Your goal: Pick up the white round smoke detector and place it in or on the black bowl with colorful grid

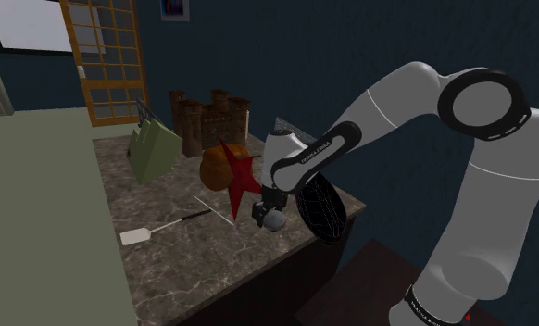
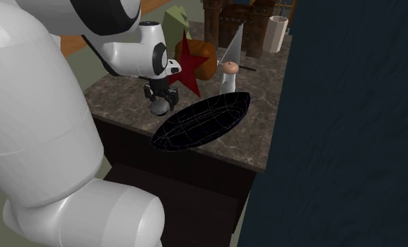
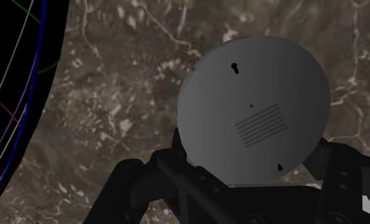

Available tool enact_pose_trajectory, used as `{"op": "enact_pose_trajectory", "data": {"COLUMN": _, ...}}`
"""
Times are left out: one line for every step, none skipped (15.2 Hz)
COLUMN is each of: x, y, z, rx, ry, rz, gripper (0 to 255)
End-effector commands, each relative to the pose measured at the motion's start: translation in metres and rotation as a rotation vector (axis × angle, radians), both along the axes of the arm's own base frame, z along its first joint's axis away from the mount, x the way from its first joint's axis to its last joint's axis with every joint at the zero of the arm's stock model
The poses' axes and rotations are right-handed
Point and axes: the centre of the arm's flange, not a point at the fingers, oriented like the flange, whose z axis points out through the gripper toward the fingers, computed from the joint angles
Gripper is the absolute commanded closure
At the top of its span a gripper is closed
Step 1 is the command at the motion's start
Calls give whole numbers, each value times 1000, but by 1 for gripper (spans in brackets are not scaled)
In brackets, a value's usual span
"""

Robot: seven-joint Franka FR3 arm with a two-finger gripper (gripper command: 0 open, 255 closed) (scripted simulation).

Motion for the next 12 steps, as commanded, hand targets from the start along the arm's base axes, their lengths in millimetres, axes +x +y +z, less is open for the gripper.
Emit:
{"op": "enact_pose_trajectory", "data": {"x": 0, "y": 0, "z": 8, "rx": 0, "ry": 0, "rz": 0, "gripper": 255}}
{"op": "enact_pose_trajectory", "data": {"x": 0, "y": 0, "z": 14, "rx": 0, "ry": 0, "rz": 0, "gripper": 255}}
{"op": "enact_pose_trajectory", "data": {"x": 0, "y": 0, "z": 19, "rx": 0, "ry": 0, "rz": 0, "gripper": 255}}
{"op": "enact_pose_trajectory", "data": {"x": 0, "y": 0, "z": 24, "rx": 0, "ry": 0, "rz": 0, "gripper": 255}}
{"op": "enact_pose_trajectory", "data": {"x": 0, "y": 0, "z": 29, "rx": 0, "ry": 0, "rz": 0, "gripper": 255}}
{"op": "enact_pose_trajectory", "data": {"x": 0, "y": 0, "z": 35, "rx": 0, "ry": 0, "rz": 0, "gripper": 255}}
{"op": "enact_pose_trajectory", "data": {"x": 0, "y": 0, "z": 40, "rx": 0, "ry": 0, "rz": 0, "gripper": 255}}
{"op": "enact_pose_trajectory", "data": {"x": 0, "y": 0, "z": 45, "rx": 0, "ry": 0, "rz": 0, "gripper": 255}}
{"op": "enact_pose_trajectory", "data": {"x": 0, "y": 0, "z": 51, "rx": 0, "ry": 0, "rz": 0, "gripper": 255}}
{"op": "enact_pose_trajectory", "data": {"x": 0, "y": 0, "z": 56, "rx": 0, "ry": 0, "rz": 0, "gripper": 255}}
{"op": "enact_pose_trajectory", "data": {"x": 0, "y": 0, "z": 61, "rx": 0, "ry": 0, "rz": 0, "gripper": 255}}
{"op": "enact_pose_trajectory", "data": {"x": 0, "y": 0, "z": 66, "rx": 0, "ry": 0, "rz": 0, "gripper": 255}}
